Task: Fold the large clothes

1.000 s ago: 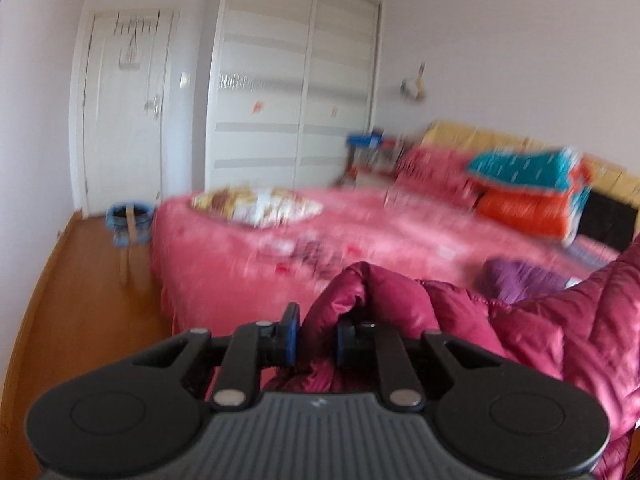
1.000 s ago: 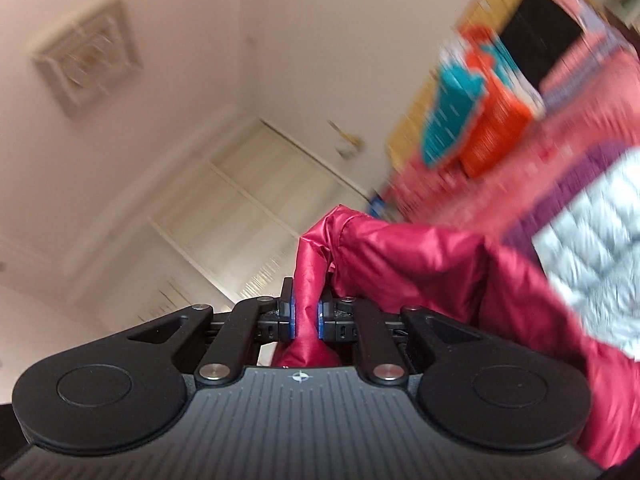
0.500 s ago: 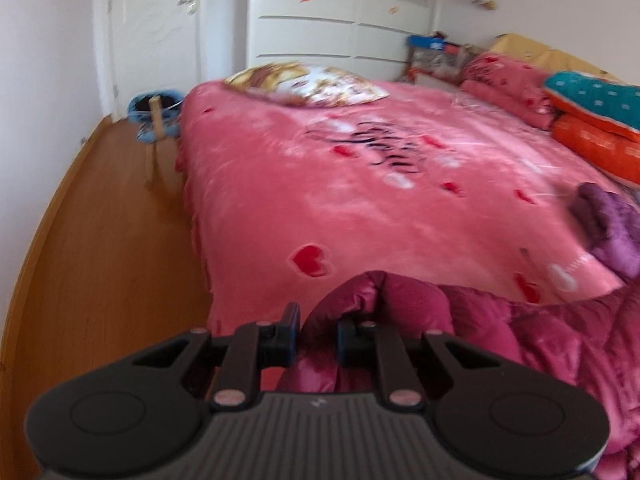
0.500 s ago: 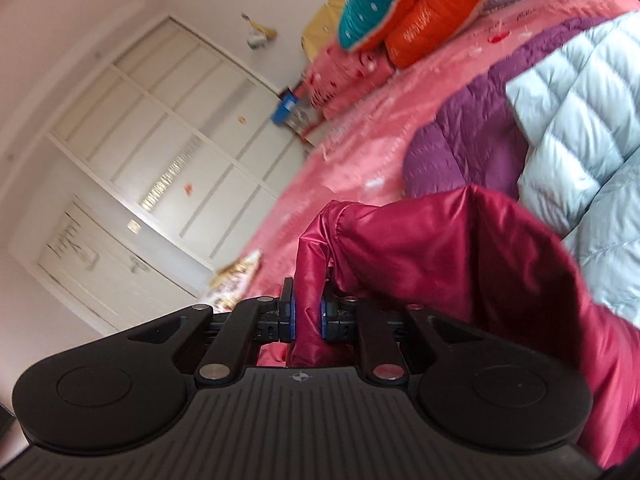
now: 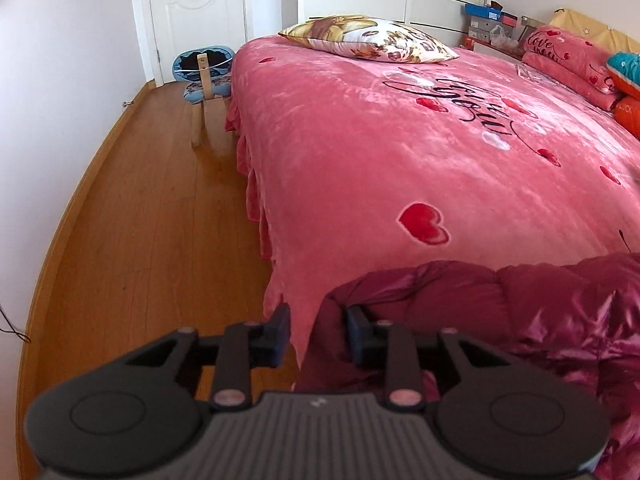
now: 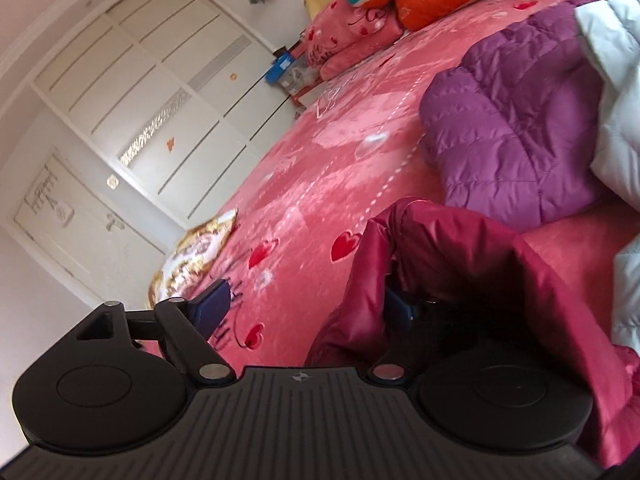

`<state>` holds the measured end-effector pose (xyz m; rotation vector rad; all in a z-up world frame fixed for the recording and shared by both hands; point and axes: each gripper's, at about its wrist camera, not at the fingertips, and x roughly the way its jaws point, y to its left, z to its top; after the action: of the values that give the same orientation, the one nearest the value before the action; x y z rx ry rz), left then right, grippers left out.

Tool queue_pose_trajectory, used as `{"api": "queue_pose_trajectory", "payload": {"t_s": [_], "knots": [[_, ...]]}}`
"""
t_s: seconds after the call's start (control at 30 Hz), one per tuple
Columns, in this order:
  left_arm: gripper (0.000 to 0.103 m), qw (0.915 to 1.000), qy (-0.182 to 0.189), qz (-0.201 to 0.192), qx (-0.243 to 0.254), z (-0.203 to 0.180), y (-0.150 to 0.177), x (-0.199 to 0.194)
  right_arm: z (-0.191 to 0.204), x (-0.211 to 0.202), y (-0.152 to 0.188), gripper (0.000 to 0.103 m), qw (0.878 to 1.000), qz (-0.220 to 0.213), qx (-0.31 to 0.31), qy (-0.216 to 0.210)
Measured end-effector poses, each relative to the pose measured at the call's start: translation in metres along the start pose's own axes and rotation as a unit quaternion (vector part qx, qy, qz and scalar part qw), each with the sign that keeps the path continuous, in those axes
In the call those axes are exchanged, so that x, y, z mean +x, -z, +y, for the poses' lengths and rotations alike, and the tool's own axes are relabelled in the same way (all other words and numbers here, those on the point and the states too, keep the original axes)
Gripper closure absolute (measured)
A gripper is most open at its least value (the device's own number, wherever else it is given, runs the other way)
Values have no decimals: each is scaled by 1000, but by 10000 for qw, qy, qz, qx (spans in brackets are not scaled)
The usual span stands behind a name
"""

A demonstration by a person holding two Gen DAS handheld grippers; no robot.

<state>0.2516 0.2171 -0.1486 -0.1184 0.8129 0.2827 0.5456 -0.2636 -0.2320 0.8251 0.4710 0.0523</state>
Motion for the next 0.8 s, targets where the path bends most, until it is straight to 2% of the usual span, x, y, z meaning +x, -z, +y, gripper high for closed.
{"api": "queue_pose_trajectory", "payload": {"t_s": [0.07, 0.17, 0.33, 0.47, 0.5, 0.53, 0.6, 0.7, 0.8], "knots": [[70, 9999, -14, -102, 54, 0, -2, -6, -1, 8, 0, 1, 10000, 10, -76, 1], [62, 9992, -94, -339, 202, 0, -8, -21, 9, -45, 8, 1, 9996, -43, 127, -259], [47, 9975, -244, -489, 453, 7, -13, -39, 4, -109, -14, 0, 9955, -331, 511, -721], [44, 9968, -352, -504, 509, 10, -16, -43, 4, -147, -26, 0, 9925, -578, 532, -936], [44, 9969, -359, -478, 519, 9, -18, -42, 5, -156, -31, 0, 9922, -773, 420, -888], [44, 9968, -365, -421, 567, 7, -18, -40, 7, -162, -35, 0, 9937, -883, 238, -646], [44, 9962, -409, -371, 675, 2, -19, -41, 11, -173, -41, 0, 9972, -748, 61, -56], [41, 9943, -476, -498, 811, -1, -19, -51, -3, -187, -34, 0, 9961, -834, 20, -272], [40, 9929, -648, -590, 811, 6, -19, -62, -13, -199, -17, 0, 9976, -644, 12, -266]]}}
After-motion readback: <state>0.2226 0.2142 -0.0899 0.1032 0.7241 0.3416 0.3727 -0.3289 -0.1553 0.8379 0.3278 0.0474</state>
